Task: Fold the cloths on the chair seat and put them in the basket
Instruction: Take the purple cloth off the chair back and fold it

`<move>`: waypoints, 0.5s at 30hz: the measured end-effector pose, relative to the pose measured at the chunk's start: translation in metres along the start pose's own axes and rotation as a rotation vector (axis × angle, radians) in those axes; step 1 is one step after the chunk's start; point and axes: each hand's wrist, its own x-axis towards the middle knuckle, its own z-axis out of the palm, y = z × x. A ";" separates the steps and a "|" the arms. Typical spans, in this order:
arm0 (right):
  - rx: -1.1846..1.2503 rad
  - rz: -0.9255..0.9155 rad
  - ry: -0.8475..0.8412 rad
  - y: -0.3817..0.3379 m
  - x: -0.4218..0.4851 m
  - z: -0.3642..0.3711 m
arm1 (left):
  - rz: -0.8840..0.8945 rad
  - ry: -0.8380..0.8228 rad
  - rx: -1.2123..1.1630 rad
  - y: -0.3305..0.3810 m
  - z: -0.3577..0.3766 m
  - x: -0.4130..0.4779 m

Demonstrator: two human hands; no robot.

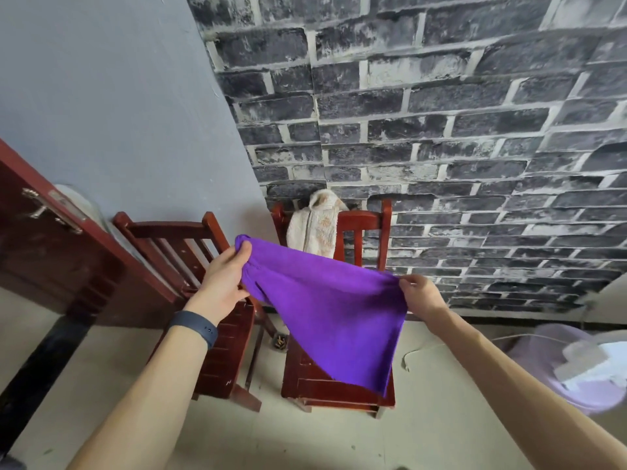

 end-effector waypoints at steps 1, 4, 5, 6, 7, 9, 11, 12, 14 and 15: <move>0.005 0.013 -0.042 0.003 0.002 -0.002 | 0.004 0.014 0.020 -0.002 0.001 0.002; 0.237 0.134 -0.137 0.006 0.000 -0.008 | -0.034 -0.068 0.094 -0.009 -0.001 0.007; 0.312 0.160 -0.133 0.005 -0.002 -0.009 | -0.081 -0.174 0.140 -0.013 -0.005 0.008; 0.379 0.179 -0.108 0.005 -0.004 -0.011 | -0.148 -0.280 0.205 -0.019 -0.010 0.008; 0.435 0.191 -0.079 0.005 -0.006 -0.013 | -0.224 -0.350 0.283 -0.027 -0.015 0.010; 0.535 0.208 -0.008 0.008 -0.007 -0.015 | -0.309 -0.339 0.433 -0.044 -0.022 0.012; 0.593 0.235 0.059 0.012 -0.009 -0.017 | -0.295 -0.192 0.486 -0.063 -0.025 0.018; 0.605 0.246 0.081 0.015 -0.009 -0.017 | -0.289 -0.110 0.475 -0.072 -0.028 0.023; 0.596 0.255 0.129 0.019 -0.011 -0.016 | -0.275 -0.016 0.420 -0.090 -0.032 0.034; 0.585 0.261 0.155 0.022 -0.013 -0.014 | -0.258 0.014 0.426 -0.098 -0.033 0.037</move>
